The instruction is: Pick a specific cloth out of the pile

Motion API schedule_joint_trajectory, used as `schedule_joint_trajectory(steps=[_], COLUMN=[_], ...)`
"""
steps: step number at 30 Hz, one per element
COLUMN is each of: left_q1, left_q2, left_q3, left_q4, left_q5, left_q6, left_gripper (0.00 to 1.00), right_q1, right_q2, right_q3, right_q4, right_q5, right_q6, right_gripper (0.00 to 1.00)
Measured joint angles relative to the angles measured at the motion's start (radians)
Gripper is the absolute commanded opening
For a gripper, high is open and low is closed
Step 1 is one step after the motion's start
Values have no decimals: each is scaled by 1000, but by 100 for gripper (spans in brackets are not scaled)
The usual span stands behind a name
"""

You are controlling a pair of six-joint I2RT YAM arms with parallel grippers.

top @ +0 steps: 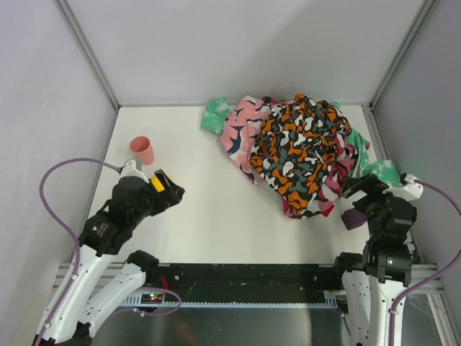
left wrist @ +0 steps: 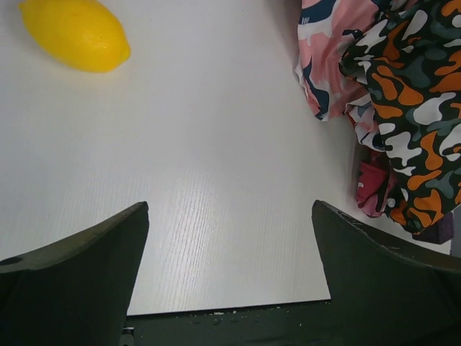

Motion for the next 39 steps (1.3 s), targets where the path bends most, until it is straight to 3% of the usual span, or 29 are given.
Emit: schedule_joint_trajectory(steps=[12, 17, 20, 22, 26, 29, 33, 39], left_q1=[0, 0, 0, 0, 0, 0, 0, 0], left_q2=[11, 37, 48, 57, 71, 72, 72, 75], left_q3=[-3, -6, -7, -7, -7, -7, -7, -10], left_q4=[-31, -32, -32, -33, -32, -32, -33, -32], left_q5=[-18, -25, -37, -41, -42, -43, -48, -49], left_q6=[-8, -11, -17, -17, -16, -16, -16, -16], left_gripper=[100, 100, 100, 100, 100, 100, 100, 100], right_q1=[0, 10, 96, 256, 668, 862, 932, 933], right_q2=[-60, 12, 119, 232, 504, 756, 1029, 1373], right_q3=[-32, -37, -20, 21, 140, 262, 384, 562], right_q4=[152, 295, 358, 357, 348, 340, 312, 237], right_q5=[-147, -354, -417, -356, -40, 174, 305, 368], right_q6=[-51, -100, -150, -206, -347, -436, -505, -591], right_gripper=[100, 99, 99, 99, 99, 99, 99, 99])
